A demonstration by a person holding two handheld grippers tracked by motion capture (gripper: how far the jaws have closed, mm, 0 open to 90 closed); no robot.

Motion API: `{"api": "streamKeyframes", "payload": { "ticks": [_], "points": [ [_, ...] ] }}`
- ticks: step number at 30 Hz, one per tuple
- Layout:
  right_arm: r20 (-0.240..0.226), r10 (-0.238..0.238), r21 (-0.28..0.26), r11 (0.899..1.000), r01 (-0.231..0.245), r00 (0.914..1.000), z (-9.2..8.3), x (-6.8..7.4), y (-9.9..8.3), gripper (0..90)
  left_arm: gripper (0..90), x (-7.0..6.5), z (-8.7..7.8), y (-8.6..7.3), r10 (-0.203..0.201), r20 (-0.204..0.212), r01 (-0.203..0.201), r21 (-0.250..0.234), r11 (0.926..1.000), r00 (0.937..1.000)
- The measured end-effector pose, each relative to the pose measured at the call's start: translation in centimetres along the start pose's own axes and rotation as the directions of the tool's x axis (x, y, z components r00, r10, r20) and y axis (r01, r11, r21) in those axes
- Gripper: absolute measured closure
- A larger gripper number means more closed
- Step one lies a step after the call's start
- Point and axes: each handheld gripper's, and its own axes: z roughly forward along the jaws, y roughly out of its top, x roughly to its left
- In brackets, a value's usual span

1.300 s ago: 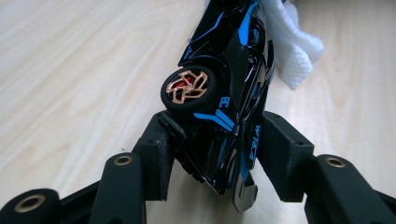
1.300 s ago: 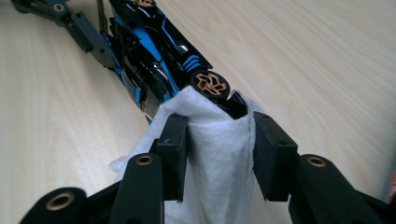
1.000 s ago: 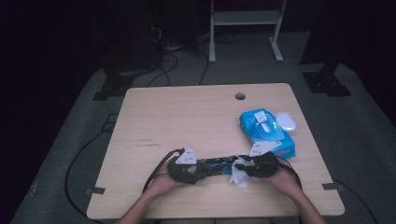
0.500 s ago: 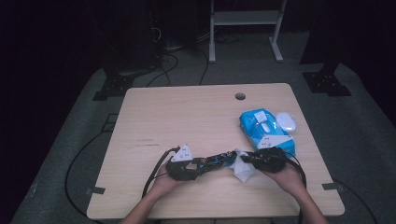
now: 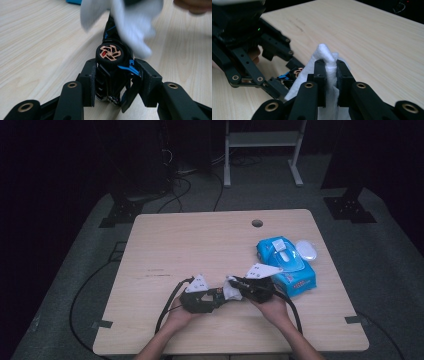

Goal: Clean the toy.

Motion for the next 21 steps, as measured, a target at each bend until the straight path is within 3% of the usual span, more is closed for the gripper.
{"api": "streamKeyframes", "payload": {
  "ticks": [4,8,11,17,19,21],
  "points": [
    [-0.008,-0.046,0.032,0.998,0.046,0.9989,1.0,0.8,-0.3,80.7,57.2,-0.3,0.0,-0.1,0.025,0.008,-0.025,0.016,0.9996,0.9997],
    [0.035,-0.018,0.035,0.999,0.017,0.9992,0.1,-0.3,-0.9,80.9,58.0,-0.5,0.0,-0.1,0.062,0.015,-0.063,0.016,0.9979,0.9979],
    [0.032,0.019,0.025,0.999,-0.02,0.9993,0.1,-0.4,-1.1,81.2,57.9,-0.5,0.3,0.0,0.055,0.024,-0.055,0.013,0.9984,0.9982],
    [-0.081,-0.017,0.015,1.0,0.018,0.9966,1.8,2.5,-0.3,81.0,57.9,-0.4,0.2,-0.1,0.053,0.028,-0.054,0.013,0.9985,0.9982],
    [-0.063,-0.071,0.022,0.997,0.073,0.9955,1.9,2.8,-0.1,81.0,58.0,-0.5,0.2,-0.2,0.059,0.027,-0.059,0.003,0.9983,0.9979],
    [-0.025,-0.059,0.03,0.998,0.059,0.998,1.5,2.1,-0.2,81.1,58.0,-0.5,0.2,-0.3,0.068,0.026,-0.068,0.006,0.9977,0.9974]
  ]
}}
